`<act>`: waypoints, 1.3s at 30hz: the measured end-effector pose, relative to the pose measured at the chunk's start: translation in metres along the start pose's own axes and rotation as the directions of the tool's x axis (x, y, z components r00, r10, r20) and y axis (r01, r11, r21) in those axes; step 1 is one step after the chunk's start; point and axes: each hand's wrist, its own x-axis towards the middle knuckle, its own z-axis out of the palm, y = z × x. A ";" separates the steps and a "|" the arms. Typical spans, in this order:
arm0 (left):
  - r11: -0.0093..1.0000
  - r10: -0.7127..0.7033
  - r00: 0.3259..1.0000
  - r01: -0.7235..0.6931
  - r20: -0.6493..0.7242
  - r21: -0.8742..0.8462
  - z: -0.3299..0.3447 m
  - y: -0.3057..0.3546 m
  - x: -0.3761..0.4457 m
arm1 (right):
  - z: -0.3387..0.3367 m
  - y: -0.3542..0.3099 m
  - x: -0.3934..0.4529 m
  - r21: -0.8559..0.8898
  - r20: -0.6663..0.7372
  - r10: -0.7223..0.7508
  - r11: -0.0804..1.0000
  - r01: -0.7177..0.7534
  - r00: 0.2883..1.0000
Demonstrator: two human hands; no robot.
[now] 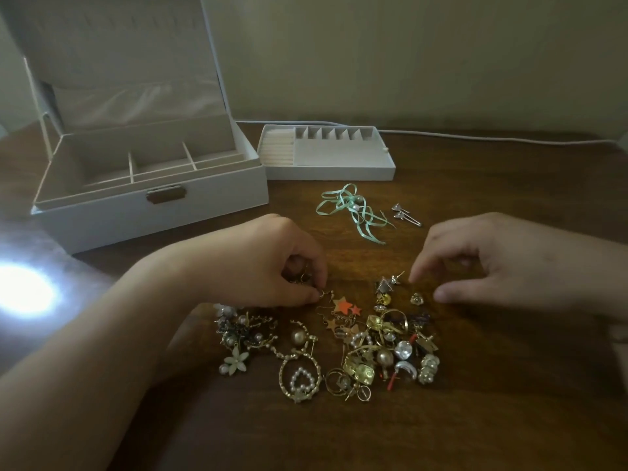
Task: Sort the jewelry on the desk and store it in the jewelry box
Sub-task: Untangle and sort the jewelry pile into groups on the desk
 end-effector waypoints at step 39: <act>0.551 -0.098 0.985 -0.065 -0.141 -0.832 -0.023 -0.014 -0.009 | 0.010 -0.023 0.002 -0.025 -0.012 -0.166 0.986 0.166 0.986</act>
